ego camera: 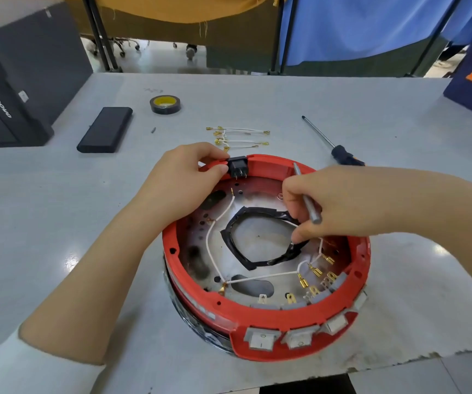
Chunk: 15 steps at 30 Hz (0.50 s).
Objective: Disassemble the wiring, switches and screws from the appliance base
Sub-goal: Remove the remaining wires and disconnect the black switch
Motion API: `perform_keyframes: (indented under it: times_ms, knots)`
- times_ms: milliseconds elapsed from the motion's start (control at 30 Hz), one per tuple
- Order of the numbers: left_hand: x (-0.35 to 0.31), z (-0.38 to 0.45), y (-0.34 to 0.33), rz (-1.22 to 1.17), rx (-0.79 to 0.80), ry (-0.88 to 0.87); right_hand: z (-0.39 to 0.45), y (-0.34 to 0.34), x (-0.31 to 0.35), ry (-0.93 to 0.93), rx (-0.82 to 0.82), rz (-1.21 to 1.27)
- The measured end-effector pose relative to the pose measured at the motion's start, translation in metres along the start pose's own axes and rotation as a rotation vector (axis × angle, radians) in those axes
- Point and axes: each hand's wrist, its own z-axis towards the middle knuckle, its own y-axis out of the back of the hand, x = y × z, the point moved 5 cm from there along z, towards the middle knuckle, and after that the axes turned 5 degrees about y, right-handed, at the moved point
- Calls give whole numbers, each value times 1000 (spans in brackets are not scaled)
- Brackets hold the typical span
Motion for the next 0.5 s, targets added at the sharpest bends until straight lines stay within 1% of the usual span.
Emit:
perform_keyframes:
  times_ms: [100,200,267,367,433,500]
  knots:
    - [0,0,0,-5,-3,1,2,-8,8,33,-9,-86]
    - [1,0,0,-14,-7,0,5,-12,10,32,19,-71]
    - [1,0,0,-16,-9,-2,5,-15,10,23,64,5]
    - [1,0,0,-23,-7,-6,2,-18,8,3,85,222]
    - [1,0,0,-24,-2,-7,0,-16,9,12,59,328]
    - [1,0,0,-22,-1,-11,-1,-10,11,27,-13,375]
